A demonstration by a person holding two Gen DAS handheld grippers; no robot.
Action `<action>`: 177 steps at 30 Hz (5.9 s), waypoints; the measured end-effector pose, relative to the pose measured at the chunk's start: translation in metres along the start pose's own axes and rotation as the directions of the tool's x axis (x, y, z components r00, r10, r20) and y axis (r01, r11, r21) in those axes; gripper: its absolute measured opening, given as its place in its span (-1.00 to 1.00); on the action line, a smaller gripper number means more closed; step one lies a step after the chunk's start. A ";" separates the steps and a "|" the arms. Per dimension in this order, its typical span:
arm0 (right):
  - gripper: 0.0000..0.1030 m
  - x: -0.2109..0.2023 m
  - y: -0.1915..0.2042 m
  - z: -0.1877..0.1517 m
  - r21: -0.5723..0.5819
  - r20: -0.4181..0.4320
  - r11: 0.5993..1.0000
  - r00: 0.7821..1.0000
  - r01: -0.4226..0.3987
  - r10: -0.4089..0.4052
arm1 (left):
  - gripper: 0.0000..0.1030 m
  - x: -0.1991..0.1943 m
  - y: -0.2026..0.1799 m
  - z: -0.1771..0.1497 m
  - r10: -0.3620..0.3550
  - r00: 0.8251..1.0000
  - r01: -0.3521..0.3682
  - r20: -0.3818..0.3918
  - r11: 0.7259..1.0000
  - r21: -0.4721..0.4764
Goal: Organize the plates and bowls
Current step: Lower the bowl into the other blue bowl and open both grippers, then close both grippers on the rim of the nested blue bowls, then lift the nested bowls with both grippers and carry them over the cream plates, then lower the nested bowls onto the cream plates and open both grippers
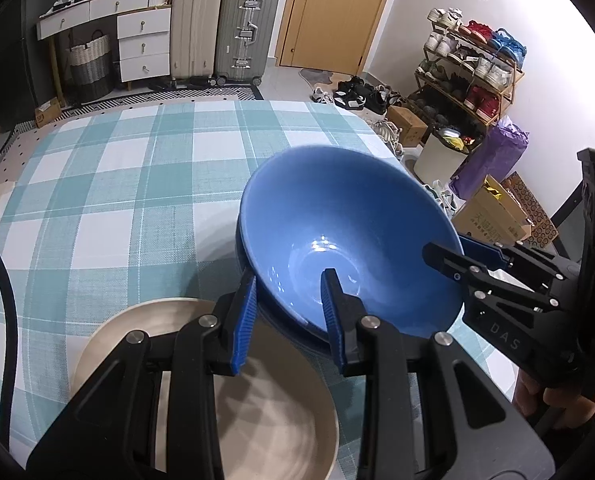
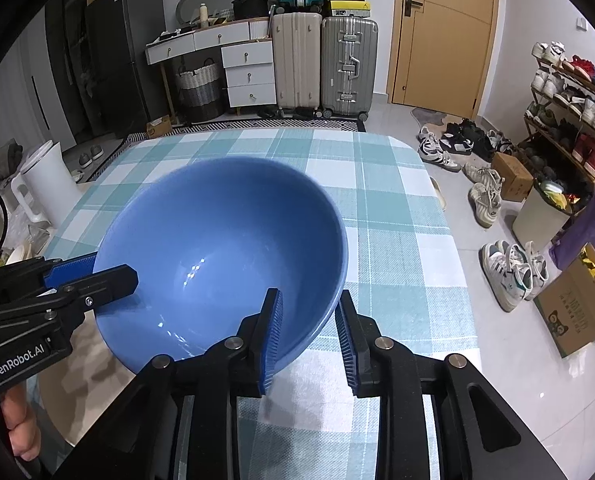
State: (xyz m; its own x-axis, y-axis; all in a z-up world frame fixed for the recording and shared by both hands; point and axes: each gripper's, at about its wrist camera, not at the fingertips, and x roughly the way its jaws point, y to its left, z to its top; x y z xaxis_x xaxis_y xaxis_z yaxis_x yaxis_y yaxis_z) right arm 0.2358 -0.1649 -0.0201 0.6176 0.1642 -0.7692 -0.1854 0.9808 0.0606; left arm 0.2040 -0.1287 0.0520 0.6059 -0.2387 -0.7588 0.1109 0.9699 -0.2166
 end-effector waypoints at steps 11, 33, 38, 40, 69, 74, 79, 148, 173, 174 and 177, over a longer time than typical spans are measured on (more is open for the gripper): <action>0.01 -0.004 -0.004 -0.003 0.018 0.008 1.000 1.000 -0.007 0.006 | 0.45 0.006 0.027 0.001 0.005 0.999 -0.008 -0.039 0.998 -0.066; 0.95 0.004 -0.028 -0.011 0.175 0.053 0.978 0.993 -0.111 0.103 | 0.97 0.035 0.028 0.006 -0.011 0.999 0.005 -0.052 0.994 -0.110; 0.95 0.012 -0.032 -0.013 0.206 0.050 0.969 0.990 -0.138 0.131 | 0.97 0.046 0.035 0.006 -0.020 0.998 0.011 -0.057 0.987 -0.159; 0.94 0.014 -0.032 -0.015 0.214 0.052 0.966 0.989 -0.146 0.138 | 0.93 0.050 0.037 0.005 -0.036 0.997 0.025 -0.064 0.986 -0.168; -0.22 0.015 -0.016 -0.014 0.163 0.041 0.971 0.985 -0.174 0.169 | -0.34 0.045 0.022 0.001 -0.062 0.996 0.056 -0.059 0.993 -0.103; -0.22 0.007 -0.017 -0.014 0.162 0.048 0.973 0.986 -0.164 0.158 | -0.34 0.038 0.017 0.000 -0.061 0.997 0.057 -0.050 0.994 -0.090; -0.22 -0.006 -0.016 -0.013 0.153 0.067 0.976 0.987 -0.156 0.147 | -0.34 0.025 0.013 0.000 -0.060 0.998 0.057 -0.030 0.995 -0.080; -0.22 -0.045 0.126 -0.036 -0.055 0.050 0.955 0.954 -0.292 0.294 | -0.34 -0.102 0.103 -0.091 0.175 0.984 -0.167 0.025 0.969 -0.184; -0.15 -0.029 0.128 -0.029 -0.043 0.051 0.964 0.963 -0.263 0.265 | -0.28 -0.079 0.118 -0.078 0.146 0.988 -0.139 0.042 0.981 -0.137; -0.11 -0.029 0.127 -0.029 -0.042 0.051 0.963 0.962 -0.266 0.268 | -0.21 -0.080 0.119 -0.079 0.139 0.989 -0.132 0.048 0.983 -0.130; 0.15 -0.032 0.126 -0.031 -0.048 0.060 0.961 0.959 -0.274 0.276 | 0.27 -0.087 0.120 -0.082 0.129 0.989 -0.120 0.076 0.986 -0.112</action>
State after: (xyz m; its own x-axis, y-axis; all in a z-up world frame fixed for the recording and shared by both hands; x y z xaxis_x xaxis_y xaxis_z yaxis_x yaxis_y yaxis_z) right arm 0.1694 -0.0496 -0.0077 0.5872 0.4347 -0.6828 -0.3835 0.8923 0.2382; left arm 0.1006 0.0050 0.0416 0.6732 -0.1072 -0.7317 -0.0514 0.9802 -0.1910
